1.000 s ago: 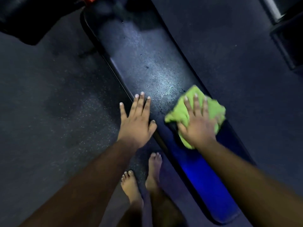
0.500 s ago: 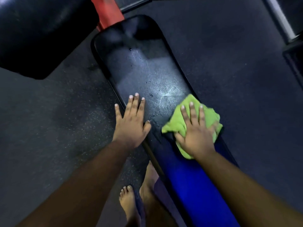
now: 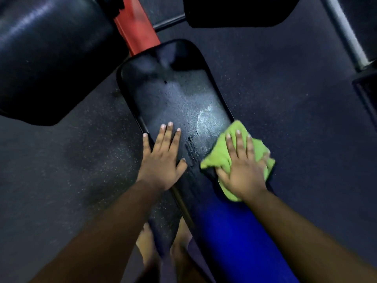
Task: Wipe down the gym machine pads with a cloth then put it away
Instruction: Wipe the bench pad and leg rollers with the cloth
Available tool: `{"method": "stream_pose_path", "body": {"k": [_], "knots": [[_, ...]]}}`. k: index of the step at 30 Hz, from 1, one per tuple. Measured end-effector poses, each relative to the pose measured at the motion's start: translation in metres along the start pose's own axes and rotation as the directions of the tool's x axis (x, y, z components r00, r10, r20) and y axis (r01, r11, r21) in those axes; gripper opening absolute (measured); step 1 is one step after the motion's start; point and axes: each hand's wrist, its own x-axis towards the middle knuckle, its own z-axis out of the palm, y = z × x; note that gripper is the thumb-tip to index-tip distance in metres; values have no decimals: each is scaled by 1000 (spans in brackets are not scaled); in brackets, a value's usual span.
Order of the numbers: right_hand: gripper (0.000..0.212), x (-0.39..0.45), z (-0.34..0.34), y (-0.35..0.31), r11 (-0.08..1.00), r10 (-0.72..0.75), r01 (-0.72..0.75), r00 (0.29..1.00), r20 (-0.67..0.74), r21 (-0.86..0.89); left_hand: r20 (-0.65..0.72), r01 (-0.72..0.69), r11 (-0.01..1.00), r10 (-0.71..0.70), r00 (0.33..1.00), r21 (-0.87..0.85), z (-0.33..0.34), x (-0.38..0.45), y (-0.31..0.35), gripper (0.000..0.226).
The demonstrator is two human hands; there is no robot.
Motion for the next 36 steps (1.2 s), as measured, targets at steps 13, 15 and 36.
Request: {"method": "stream_pose_path", "body": {"k": [13, 15, 36], "knots": [[98, 15, -15, -9, 1000, -16, 16, 1000, 13, -1, -67, 39, 999, -37, 997, 34, -25, 53, -42, 90], [99, 53, -29, -31, 1000, 20, -21, 999, -29, -14, -59, 41, 998, -39, 997, 46, -29, 63, -52, 95], [95, 208, -107, -120, 1000, -3, 5, 985, -174, 14, -17, -25, 994, 27, 999, 106, -34, 81, -75, 106]]}}
